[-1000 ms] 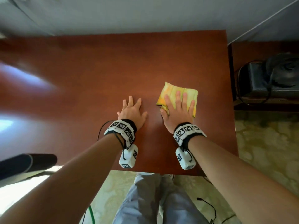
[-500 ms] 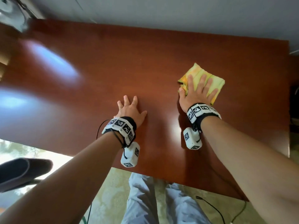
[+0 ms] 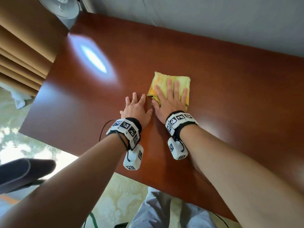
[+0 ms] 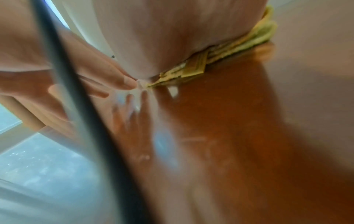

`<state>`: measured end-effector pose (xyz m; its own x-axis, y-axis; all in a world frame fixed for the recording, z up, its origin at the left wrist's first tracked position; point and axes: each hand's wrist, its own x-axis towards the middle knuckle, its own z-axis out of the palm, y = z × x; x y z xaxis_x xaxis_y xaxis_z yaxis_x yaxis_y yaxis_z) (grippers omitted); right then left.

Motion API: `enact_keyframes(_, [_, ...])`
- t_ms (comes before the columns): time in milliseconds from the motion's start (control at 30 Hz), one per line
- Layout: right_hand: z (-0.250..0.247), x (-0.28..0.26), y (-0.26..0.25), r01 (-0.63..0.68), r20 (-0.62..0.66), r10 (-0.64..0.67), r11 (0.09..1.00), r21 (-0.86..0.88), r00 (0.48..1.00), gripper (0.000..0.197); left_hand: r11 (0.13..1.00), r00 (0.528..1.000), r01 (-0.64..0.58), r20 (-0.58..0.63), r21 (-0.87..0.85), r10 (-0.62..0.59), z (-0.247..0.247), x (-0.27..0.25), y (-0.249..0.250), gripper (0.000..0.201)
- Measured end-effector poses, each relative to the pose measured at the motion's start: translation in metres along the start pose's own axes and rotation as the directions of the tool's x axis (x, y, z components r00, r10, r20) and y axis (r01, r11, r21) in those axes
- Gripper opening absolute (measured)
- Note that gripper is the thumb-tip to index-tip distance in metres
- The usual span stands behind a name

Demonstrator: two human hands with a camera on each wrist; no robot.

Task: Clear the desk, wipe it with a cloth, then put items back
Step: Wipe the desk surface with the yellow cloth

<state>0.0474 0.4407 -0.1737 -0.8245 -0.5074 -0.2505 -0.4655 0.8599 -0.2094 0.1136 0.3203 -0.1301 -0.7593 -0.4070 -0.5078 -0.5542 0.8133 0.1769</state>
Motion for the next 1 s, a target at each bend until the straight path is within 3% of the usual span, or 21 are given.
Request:
enact_keyframes(133, [-0.004, 0.003, 0.023, -0.039, -0.035, 0.039, 0.999, -0.023, 0.999, 0.059, 0.999, 0.999, -0.041, 0.021, -0.010, 0.041, -0.006, 0.011, 0.012, 0.071])
enact_keyframes(300, [-0.031, 0.020, 0.095, -0.362, 0.020, 0.362, 0.931, 0.038, 0.932, 0.062, 0.997, 0.994, -0.081, 0.071, 0.005, 0.081, -0.006, 0.014, 0.032, 0.071])
enact_keyframes(433, [-0.042, 0.025, 0.122, -0.464, 0.062, 0.462, 0.885, 0.031, 0.885, 0.064, 0.997, 0.996, -0.073, 0.061, 0.029, 0.071, -0.004, 0.014, 0.031, 0.070])
enact_keyframes(567, [-0.040, 0.035, 0.095, -0.498, 0.041, 0.496, 0.866, 0.045, 0.867, 0.065, 0.998, 0.998, -0.029, 0.057, 0.048, 0.027, -0.012, 0.018, 0.019, 0.070])
enact_keyframes(767, [-0.031, 0.048, 0.048, -0.391, 0.007, 0.391, 0.920, 0.033, 0.920, 0.064, 0.999, 0.998, 0.030, 0.054, 0.038, -0.032, -0.024, 0.030, -0.015, 0.069])
enact_keyframes(1000, [-0.003, 0.051, -0.059, -0.221, -0.020, 0.222, 0.974, 0.053, 0.975, 0.062, 0.999, 0.999, 0.043, -0.021, -0.031, -0.044, -0.045, 0.039, -0.075, 0.064])
